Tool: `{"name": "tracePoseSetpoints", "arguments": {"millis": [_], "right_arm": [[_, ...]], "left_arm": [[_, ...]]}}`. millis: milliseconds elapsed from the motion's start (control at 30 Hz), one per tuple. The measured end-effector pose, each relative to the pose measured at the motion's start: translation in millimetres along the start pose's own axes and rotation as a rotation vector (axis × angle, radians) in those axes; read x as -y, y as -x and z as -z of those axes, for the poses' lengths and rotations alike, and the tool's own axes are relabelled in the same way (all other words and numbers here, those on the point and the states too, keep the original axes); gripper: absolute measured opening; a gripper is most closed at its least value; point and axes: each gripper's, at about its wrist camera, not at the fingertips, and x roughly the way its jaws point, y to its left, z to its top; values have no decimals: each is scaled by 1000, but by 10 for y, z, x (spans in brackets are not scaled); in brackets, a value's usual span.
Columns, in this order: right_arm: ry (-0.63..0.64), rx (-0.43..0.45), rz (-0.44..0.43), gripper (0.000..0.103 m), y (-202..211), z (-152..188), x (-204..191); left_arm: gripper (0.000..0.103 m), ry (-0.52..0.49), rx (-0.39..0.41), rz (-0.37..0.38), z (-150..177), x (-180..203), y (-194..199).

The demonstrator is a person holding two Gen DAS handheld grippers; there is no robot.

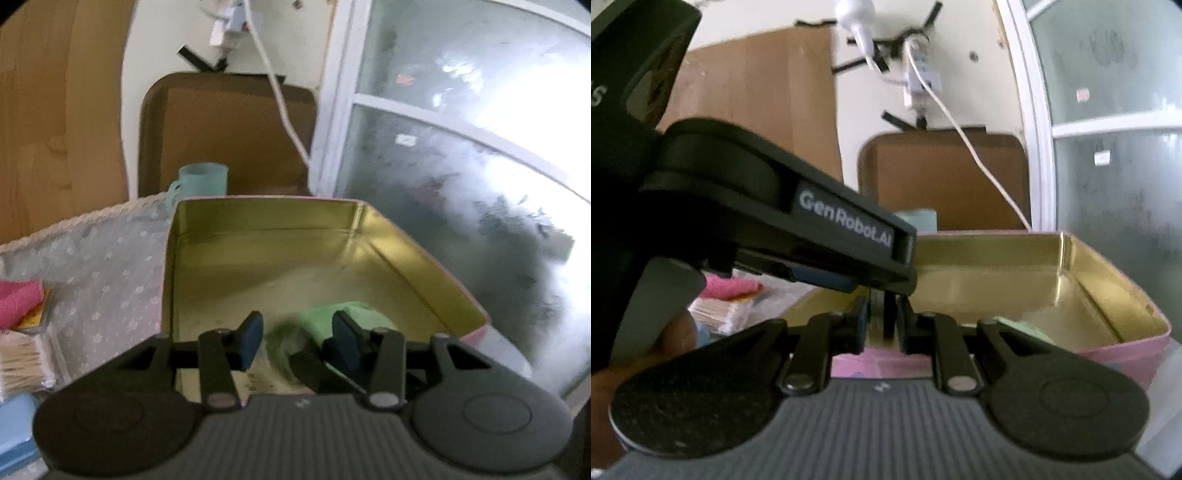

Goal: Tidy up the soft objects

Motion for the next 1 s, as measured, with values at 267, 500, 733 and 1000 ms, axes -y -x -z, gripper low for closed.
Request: {"name": "tracePoseSetpoints", "arguments": {"millis": [267, 500, 733, 1000], "right_arm": [[-9, 86, -2, 34, 299, 50, -138], [84, 197, -102, 89, 580, 115, -623], [161, -24, -409, 103, 289, 60, -1444], [-187, -471, -542, 71, -916, -260, -1982]], "left_arm": [[59, 20, 106, -11, 204, -167, 544], [73, 117, 217, -137, 875, -849, 1515], [73, 329, 227, -508, 1523, -1954, 2137], [73, 438, 264, -515, 1824, -2389, 2182]]}}
